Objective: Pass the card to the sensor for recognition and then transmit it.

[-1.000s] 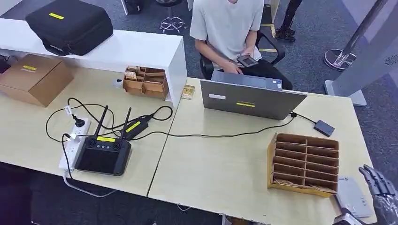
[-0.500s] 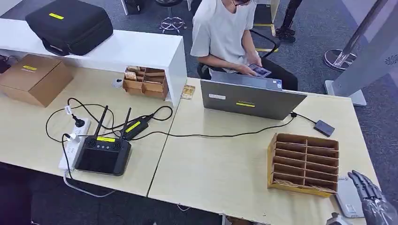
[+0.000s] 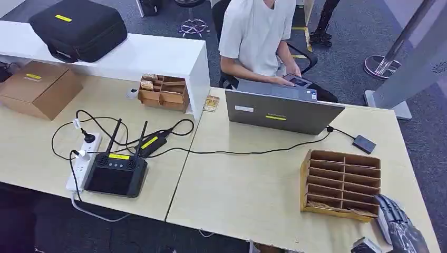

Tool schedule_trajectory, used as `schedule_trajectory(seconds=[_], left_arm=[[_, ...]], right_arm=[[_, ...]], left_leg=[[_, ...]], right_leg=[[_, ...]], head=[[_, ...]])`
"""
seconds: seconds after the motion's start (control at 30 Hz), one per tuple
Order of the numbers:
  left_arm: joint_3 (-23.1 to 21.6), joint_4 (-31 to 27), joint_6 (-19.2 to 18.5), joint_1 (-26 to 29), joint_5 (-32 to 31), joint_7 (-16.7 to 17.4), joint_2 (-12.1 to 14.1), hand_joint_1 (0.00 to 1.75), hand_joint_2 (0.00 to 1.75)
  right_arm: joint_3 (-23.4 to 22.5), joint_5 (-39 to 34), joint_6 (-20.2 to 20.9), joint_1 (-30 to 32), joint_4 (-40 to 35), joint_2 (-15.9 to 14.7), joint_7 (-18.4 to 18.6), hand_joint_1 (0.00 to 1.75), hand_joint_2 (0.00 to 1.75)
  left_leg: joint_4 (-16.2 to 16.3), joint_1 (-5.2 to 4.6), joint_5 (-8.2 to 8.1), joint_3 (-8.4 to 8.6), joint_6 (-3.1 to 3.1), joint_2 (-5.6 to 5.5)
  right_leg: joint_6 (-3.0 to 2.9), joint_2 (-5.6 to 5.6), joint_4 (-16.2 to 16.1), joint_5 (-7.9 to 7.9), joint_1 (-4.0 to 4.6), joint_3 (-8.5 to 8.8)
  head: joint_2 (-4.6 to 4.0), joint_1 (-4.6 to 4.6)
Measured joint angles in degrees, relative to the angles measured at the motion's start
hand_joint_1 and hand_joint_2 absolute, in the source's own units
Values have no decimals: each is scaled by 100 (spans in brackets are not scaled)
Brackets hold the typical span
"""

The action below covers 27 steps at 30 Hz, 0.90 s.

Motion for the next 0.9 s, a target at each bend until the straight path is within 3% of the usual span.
schedule_trajectory(seconds=[0.5,0.53,0.9], left_arm=[[0,0,-7,1,-39,9,-22,0,175],[0,0,-7,1,-39,9,-22,0,175],[0,0,-9,2,-57,9,-28,0,175]], right_arm=[[267,-37,-9,-250,347,245,-39,0,175],[275,-37,-9,-264,363,251,-41,175,175],[304,-151,-164,-351,404,306,-149,175,175]], left_leg=[[0,0,0,0,0,0],[0,0,0,0,0,0],[0,0,0,4,0,1]], right_leg=[[0,0,0,0,0,0],[0,0,0,0,0,0],[0,3,0,0,0,2]], head=[[0,-2],[0,-2],[0,-2]])
